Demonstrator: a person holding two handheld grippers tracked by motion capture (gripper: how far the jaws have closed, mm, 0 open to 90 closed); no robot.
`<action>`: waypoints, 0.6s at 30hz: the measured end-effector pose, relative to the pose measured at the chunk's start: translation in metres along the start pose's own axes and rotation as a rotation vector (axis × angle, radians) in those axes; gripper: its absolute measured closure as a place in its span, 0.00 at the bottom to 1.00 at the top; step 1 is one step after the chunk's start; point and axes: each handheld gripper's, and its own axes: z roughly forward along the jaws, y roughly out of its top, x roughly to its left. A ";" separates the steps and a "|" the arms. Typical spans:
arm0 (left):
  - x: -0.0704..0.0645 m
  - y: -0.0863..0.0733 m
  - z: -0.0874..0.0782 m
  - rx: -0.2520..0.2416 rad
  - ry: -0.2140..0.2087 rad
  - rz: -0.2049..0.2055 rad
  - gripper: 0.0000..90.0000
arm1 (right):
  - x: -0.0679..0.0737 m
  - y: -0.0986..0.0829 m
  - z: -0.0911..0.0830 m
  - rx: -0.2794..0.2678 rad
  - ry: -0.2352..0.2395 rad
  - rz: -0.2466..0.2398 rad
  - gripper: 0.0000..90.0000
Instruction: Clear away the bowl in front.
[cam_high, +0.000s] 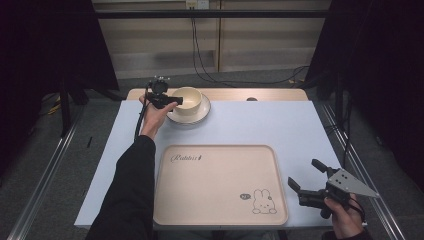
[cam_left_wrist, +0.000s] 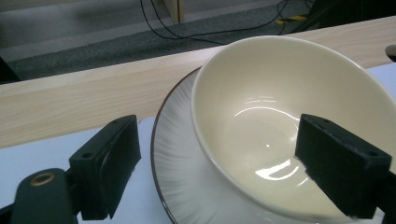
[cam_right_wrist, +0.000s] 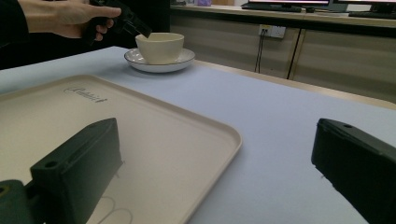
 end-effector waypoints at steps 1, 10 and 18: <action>-0.001 0.000 0.001 0.001 -0.005 -0.001 0.16 | 0.000 0.000 0.000 0.000 0.000 0.000 0.01; -0.001 -0.010 0.017 0.090 -0.036 -0.046 0.25 | 0.000 0.000 0.000 -0.001 0.005 0.010 0.01; -0.003 -0.009 0.017 0.119 -0.080 -0.063 0.49 | 0.000 0.000 0.000 0.000 0.004 0.009 0.01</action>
